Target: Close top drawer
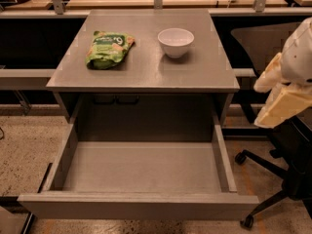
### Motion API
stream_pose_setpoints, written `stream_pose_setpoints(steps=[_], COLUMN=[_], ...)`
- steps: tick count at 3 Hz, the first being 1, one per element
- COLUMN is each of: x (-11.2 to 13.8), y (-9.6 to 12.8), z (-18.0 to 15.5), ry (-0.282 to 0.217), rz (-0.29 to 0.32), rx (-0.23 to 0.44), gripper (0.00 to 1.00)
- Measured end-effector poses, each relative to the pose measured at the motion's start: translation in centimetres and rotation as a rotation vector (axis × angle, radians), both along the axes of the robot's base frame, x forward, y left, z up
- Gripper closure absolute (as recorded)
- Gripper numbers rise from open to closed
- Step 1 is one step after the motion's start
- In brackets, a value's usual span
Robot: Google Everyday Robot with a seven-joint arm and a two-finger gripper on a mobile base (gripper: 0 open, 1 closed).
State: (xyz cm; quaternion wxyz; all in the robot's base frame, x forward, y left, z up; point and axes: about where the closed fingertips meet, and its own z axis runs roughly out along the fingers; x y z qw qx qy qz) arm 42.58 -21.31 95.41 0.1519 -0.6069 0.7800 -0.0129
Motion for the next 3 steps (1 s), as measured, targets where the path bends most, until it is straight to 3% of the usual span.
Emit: stream_pose_setpoints(steps=[2,3], x=[-4.3,-4.7], y=[1.2,1.2], z=[-7.1,-7.7], ry=[0.146,0.158], rz=[0.040,0.039], rx=[0.052,0.048], gripper=[0.93,1.00])
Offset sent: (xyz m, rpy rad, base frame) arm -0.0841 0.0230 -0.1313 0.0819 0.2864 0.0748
